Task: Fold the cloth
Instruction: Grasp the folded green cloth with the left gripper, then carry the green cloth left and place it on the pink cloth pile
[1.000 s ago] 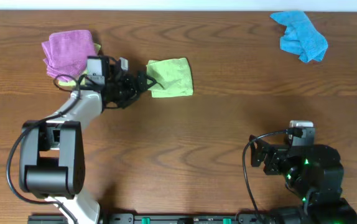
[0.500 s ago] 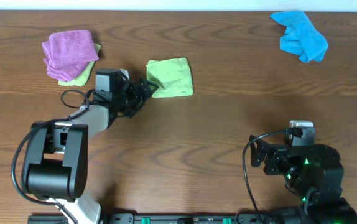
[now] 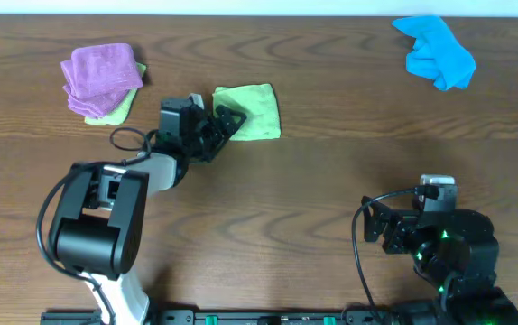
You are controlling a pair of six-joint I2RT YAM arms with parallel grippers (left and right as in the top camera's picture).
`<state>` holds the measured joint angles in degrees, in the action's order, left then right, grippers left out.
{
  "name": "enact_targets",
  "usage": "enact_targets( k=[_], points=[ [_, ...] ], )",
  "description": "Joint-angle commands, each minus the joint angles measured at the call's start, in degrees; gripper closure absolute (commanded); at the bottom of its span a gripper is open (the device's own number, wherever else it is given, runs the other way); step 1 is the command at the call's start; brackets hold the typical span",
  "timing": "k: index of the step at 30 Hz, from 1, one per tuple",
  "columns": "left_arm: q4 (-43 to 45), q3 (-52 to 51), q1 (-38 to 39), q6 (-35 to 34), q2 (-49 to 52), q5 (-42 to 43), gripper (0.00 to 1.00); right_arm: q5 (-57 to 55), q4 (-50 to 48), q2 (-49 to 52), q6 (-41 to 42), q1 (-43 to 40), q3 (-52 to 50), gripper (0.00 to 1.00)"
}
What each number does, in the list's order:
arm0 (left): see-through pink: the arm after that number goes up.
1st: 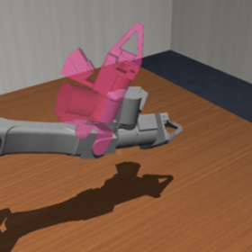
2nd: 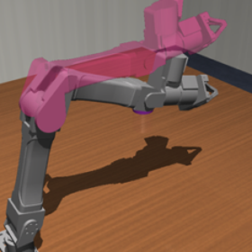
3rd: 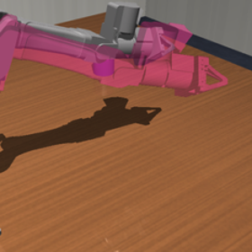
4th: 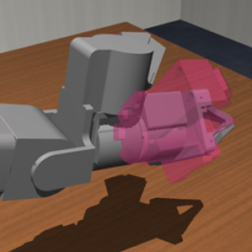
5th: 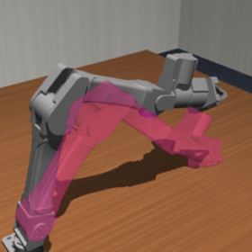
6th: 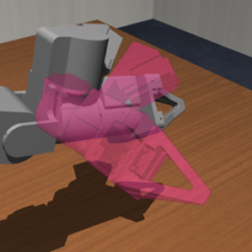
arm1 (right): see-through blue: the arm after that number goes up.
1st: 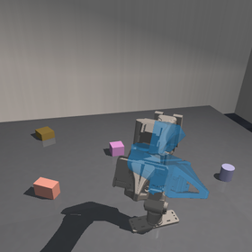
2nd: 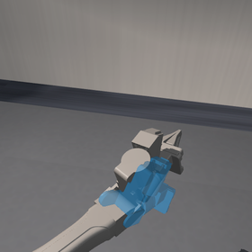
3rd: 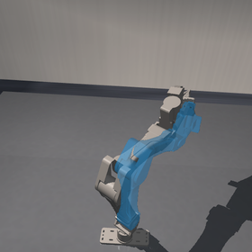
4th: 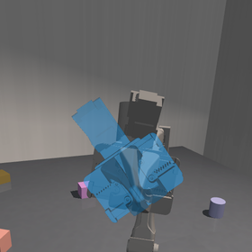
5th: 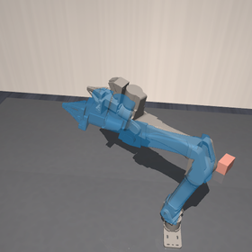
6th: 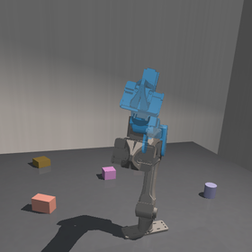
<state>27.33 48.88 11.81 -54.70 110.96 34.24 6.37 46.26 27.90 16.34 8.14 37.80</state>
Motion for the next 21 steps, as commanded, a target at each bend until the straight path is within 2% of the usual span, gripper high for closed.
enact_targets(
  k=[1, 6, 9, 13, 17, 18, 20, 21],
  points=[
    [-0.1, -1.5, 0.5, -1.9, 6.2, -4.4, 0.05, -0.3, 0.1, -0.2, 1.0, -0.5, -0.4, 0.01],
    [3.7, -1.5, 1.0, -2.2, 9.5, -5.3, 0.05, -0.3, 0.1, -0.2, 1.0, -0.5, -0.4, 0.01],
    [5.8, -1.5, 1.2, -2.2, 11.4, -5.3, 0.0, -0.3, 0.1, -0.2, 1.0, -0.5, -0.4, 0.01],
    [8.2, -1.5, 1.4, -2.1, 12.9, -5.3, 0.22, -0.3, 0.1, -0.2, 1.0, -0.5, -0.4, 0.01],
    [9.8, -1.5, 1.4, -0.4, 13.2, -5.4, 0.25, -0.4, 0.1, -0.2, 1.0, -0.5, -0.4, 0.01],
    [10.0, -1.5, 1.4, -0.3, 13.2, -5.3, 0.47, -0.3, 0.1, -0.2, 1.0, -0.5, -0.4, 0.01],
    [10.1, -1.5, 1.4, -0.4, 13.2, -5.3, 0.52, -0.4, 0.1, -0.2, 1.0, -0.5, -0.4, 0.01],
    [10.1, -1.5, 1.4, -0.4, 13.2, -5.3, 0.61, -0.4, 0.1, -0.2, 1.0, -0.5, -0.4, 0.01]
  ],
)
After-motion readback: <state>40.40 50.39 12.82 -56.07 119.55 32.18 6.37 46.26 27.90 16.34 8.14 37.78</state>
